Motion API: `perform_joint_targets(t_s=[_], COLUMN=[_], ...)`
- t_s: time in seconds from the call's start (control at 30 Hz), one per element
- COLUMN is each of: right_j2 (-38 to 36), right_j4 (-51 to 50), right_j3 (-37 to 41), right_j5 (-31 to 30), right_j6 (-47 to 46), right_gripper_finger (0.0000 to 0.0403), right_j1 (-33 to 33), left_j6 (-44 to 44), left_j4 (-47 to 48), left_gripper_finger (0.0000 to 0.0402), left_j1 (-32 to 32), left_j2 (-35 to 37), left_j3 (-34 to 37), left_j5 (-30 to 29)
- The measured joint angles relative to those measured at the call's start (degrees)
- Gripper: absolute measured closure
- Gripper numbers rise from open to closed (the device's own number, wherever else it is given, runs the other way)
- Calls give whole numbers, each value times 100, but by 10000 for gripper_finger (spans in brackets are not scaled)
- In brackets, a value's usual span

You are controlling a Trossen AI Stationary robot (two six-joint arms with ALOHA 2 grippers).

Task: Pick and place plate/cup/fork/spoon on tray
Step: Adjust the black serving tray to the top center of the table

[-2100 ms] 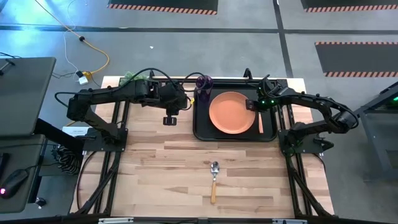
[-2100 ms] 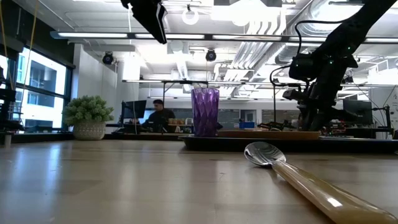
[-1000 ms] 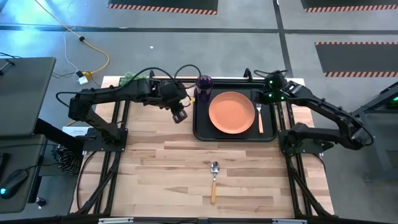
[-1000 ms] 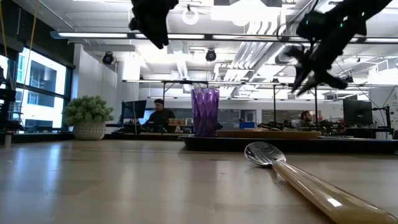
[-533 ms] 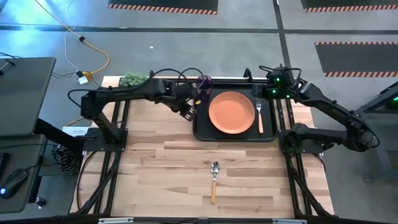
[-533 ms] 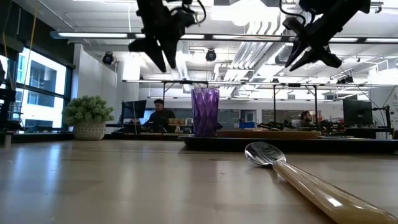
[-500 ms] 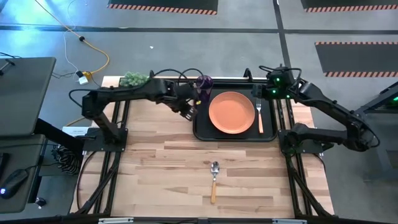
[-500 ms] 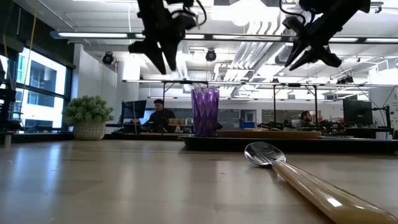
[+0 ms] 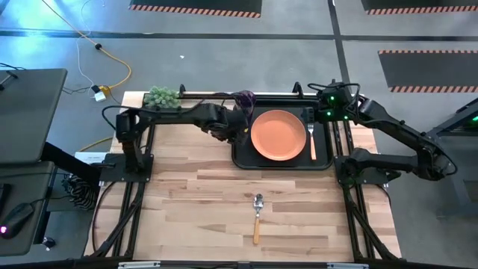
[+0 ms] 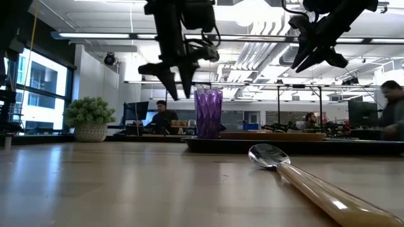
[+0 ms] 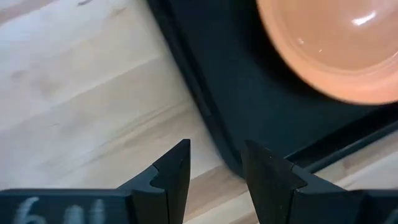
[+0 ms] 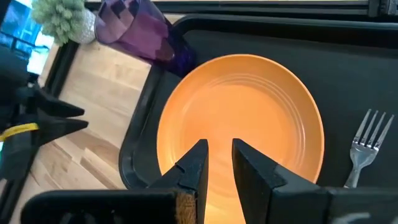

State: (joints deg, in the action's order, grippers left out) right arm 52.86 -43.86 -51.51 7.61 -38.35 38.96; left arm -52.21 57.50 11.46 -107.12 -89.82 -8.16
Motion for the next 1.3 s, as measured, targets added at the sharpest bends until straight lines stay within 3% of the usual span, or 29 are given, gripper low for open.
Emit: perform_joint_targets(t_s=[0.53, 1.3], right_j2=[-2, -2], right_j4=[-98, -94], right_j3=[0, 0], right_j5=[220, 301], right_j6=[566, 596], right_gripper_finger=[339, 339], right_j1=[0, 2], left_j6=[-1000, -1210], left_j4=[-442, -553], left_gripper_finger=[270, 271], left_j1=[-104, -98], left_j2=[-980, -1437], left_j3=[0, 2], left_j5=[-153, 22])
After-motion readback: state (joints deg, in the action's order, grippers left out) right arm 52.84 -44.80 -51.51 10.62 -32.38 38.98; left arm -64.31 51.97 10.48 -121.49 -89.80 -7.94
